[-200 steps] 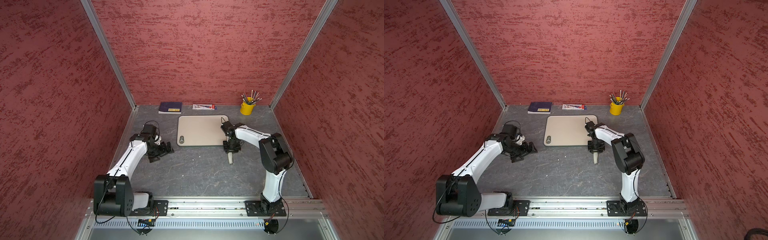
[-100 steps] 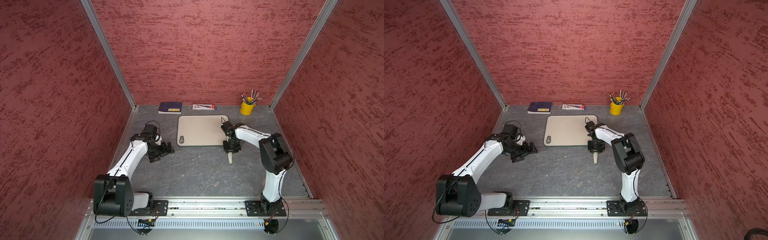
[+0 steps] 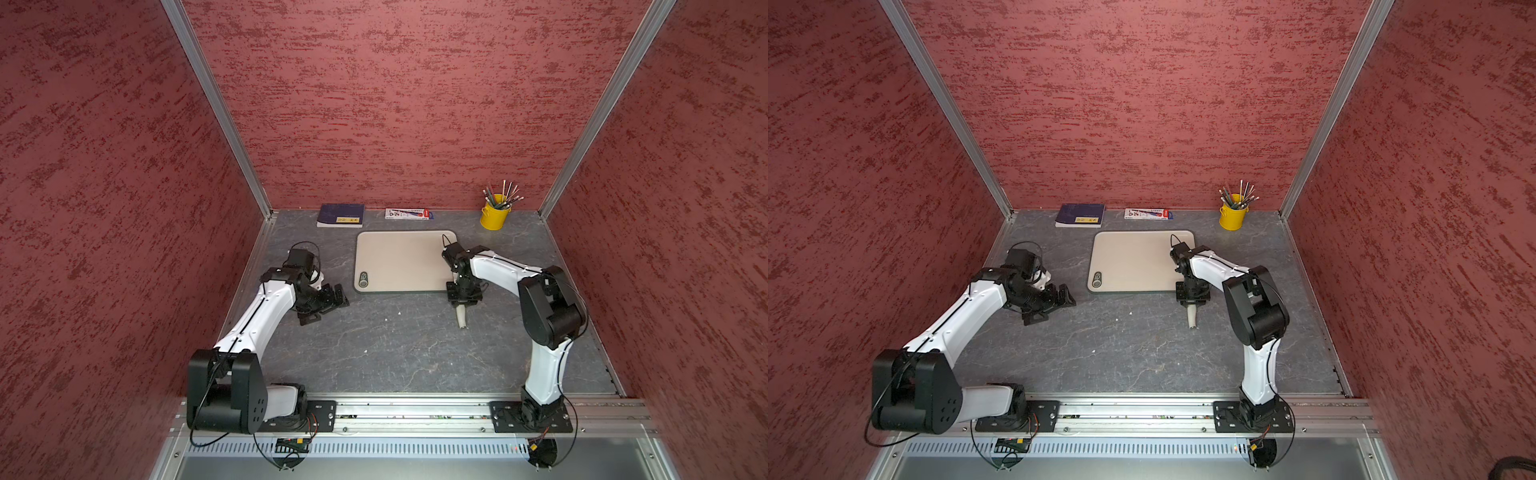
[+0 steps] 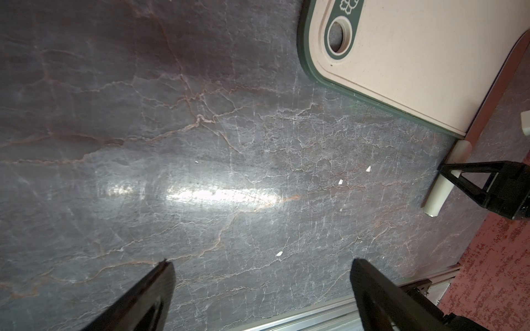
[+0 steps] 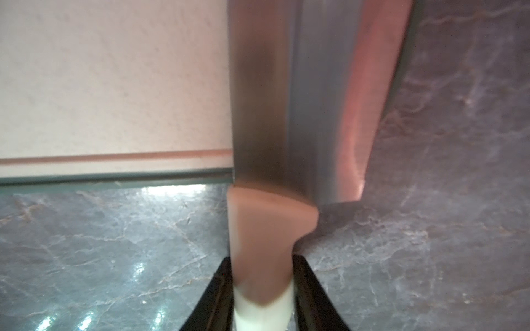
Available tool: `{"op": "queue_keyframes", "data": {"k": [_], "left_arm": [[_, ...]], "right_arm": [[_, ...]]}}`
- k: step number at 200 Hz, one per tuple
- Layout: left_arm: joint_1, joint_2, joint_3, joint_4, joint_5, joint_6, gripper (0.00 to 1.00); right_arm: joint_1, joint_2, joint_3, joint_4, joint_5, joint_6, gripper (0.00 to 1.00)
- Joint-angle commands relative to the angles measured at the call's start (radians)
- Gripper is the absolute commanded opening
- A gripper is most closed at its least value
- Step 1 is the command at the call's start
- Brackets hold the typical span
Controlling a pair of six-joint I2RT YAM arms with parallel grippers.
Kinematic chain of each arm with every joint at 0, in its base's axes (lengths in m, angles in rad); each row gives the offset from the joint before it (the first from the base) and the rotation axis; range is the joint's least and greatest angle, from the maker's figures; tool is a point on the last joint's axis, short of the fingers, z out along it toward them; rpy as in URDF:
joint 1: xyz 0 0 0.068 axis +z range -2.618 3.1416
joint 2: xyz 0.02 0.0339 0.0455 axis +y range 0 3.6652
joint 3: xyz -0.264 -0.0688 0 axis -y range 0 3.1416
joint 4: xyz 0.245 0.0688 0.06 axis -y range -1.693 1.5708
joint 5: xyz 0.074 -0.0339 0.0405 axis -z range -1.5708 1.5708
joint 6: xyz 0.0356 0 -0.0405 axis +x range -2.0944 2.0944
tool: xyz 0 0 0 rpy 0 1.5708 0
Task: Align the knife with the edge of the cutting board
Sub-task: Place the knife at the edge of the cutting board.
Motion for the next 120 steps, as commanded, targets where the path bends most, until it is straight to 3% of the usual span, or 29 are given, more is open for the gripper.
{"op": "queue_keyframes", "data": {"k": [1,120], "left_arm": [[-0.006,0.009,0.008,-0.009,-0.007,0.004,1.0],[-0.007,0.006,0.008,-0.008,-0.007,0.004,1.0]], "right_arm": [[-0.01,0.006,0.047,-0.008,0.032,-0.003,0.33],[-0.008,-0.006,0.028,0.015,0.004,-0.003,0.33]]}}
